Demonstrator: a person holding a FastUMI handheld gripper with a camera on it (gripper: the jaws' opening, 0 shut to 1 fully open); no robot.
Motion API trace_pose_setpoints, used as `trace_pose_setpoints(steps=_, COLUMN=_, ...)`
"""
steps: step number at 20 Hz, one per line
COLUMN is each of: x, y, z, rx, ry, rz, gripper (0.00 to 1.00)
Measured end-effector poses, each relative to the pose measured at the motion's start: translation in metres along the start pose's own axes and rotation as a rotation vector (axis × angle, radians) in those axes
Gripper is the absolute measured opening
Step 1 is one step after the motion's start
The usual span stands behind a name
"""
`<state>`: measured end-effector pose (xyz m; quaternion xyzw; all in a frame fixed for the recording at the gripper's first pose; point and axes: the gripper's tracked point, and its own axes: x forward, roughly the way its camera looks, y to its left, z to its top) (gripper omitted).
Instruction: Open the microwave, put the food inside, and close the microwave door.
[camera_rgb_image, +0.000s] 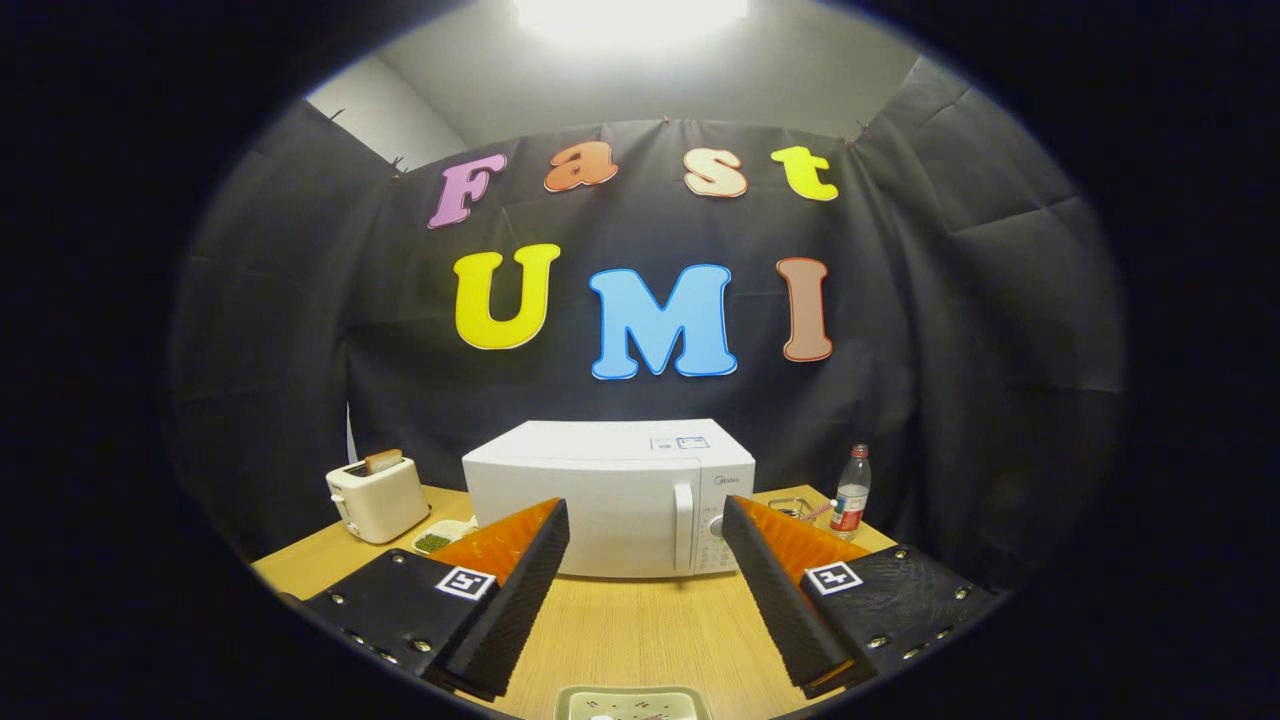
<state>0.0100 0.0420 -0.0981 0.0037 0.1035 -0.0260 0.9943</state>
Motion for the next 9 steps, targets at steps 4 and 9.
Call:
trace_pose_setpoints(steps=4, x=-0.0084, y=0.0012, z=0.0038, rx=-0.02, ry=-0.018, rz=0.003, gripper=0.97)
trace_pose_setpoints(steps=9, x=-0.013, y=0.0073, z=0.006, rx=-0.015, ry=-0.011, rz=0.018, gripper=0.97)
